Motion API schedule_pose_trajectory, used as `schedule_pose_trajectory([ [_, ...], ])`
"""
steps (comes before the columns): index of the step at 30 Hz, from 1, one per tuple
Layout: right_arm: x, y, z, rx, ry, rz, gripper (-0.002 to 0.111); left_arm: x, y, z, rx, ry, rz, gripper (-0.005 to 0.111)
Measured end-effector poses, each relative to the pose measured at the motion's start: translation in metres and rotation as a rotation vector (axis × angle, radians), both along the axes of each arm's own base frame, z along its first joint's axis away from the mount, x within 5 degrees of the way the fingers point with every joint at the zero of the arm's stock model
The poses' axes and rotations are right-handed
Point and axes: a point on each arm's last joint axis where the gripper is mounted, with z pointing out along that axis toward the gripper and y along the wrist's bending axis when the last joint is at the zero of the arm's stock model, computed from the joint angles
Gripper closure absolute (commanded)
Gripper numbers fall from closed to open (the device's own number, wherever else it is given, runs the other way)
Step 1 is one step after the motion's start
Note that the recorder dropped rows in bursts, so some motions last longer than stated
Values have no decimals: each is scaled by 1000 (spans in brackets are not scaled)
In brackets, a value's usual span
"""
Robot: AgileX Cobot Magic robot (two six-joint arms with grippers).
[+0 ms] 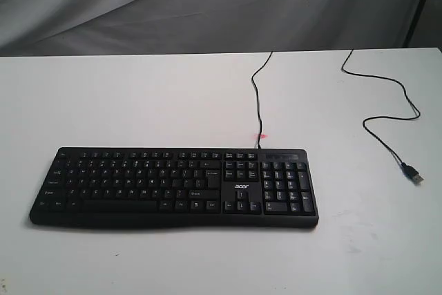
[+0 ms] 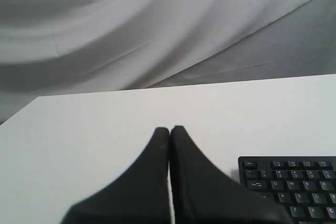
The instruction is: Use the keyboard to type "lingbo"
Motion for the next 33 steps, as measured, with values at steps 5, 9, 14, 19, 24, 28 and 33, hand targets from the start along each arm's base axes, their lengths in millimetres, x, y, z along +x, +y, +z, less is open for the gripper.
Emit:
schedule_pose_trajectory([
  [5, 0, 0, 0, 0, 0, 0, 108, 0, 0, 0, 0, 0, 0, 106],
  [9, 0, 0, 0, 0, 0, 0, 108, 0, 0, 0, 0, 0, 0, 106],
  [14, 0, 0, 0, 0, 0, 0, 108, 0, 0, 0, 0, 0, 0, 106],
  [19, 0, 0, 0, 4, 0, 0, 108, 0, 0, 0, 0, 0, 0, 106],
  [24, -1, 1, 3, 79, 30, 3, 108, 0, 0, 0, 0, 0, 0, 106],
  [28, -7, 2, 43, 89, 52, 3, 108, 0, 0, 0, 0, 0, 0, 106],
  [33, -2, 1, 96, 90, 68, 3, 108, 0, 0, 0, 0, 0, 0, 106],
])
